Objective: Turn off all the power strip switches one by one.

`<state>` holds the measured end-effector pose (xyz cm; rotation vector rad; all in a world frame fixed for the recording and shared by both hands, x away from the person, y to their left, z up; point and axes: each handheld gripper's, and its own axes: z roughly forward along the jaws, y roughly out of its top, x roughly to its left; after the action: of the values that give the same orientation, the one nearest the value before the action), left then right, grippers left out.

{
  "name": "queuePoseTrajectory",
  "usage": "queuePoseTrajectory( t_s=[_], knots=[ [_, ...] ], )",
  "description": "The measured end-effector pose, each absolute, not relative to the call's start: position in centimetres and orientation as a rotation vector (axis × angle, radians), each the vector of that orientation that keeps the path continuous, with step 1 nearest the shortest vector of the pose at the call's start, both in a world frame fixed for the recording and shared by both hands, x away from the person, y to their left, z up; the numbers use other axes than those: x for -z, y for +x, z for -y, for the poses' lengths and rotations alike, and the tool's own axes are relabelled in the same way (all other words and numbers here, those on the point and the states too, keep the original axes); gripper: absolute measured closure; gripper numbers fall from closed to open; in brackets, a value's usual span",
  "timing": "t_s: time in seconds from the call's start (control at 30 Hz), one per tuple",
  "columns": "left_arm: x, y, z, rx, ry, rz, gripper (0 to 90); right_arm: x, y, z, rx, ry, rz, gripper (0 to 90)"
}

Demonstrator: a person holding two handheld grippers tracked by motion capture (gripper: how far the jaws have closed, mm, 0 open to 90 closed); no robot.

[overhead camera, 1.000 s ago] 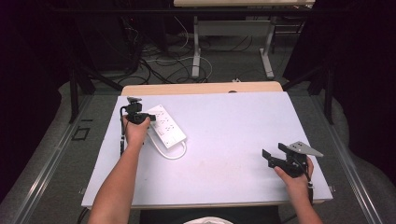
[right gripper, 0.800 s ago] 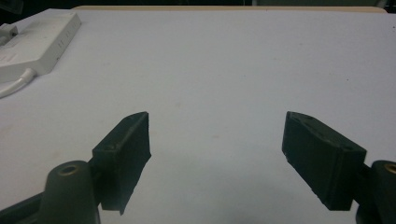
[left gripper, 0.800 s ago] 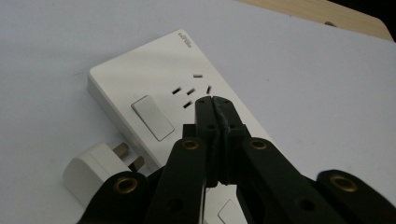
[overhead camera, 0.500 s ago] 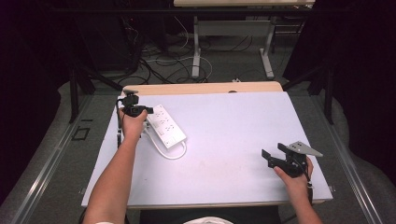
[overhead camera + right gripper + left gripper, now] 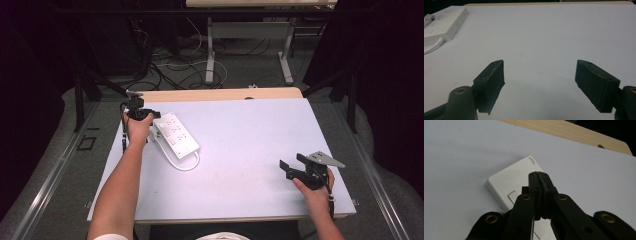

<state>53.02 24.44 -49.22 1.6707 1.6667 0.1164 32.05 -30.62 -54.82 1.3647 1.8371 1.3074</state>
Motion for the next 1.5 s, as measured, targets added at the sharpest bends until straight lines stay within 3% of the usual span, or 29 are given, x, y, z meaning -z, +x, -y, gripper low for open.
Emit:
queuePoseTrajectory(
  t_s=[0.43,0.8,1.5],
  knots=[
    [50.1,53.5,-24.4,-0.130,1.612,-1.699,90.0,54.8,32.1,30.7,-1.307,1.362,-1.837,22.9],
    [51.0,53.8,-23.9,-0.109,1.681,-1.706,90.0,54.8,32.1,30.7,-1.315,1.345,-1.837,22.9],
    [52.8,54.0,-23.8,-0.109,1.665,-1.760,90.0,54.8,32.1,30.8,-1.310,1.359,-1.820,22.9]
  ],
)
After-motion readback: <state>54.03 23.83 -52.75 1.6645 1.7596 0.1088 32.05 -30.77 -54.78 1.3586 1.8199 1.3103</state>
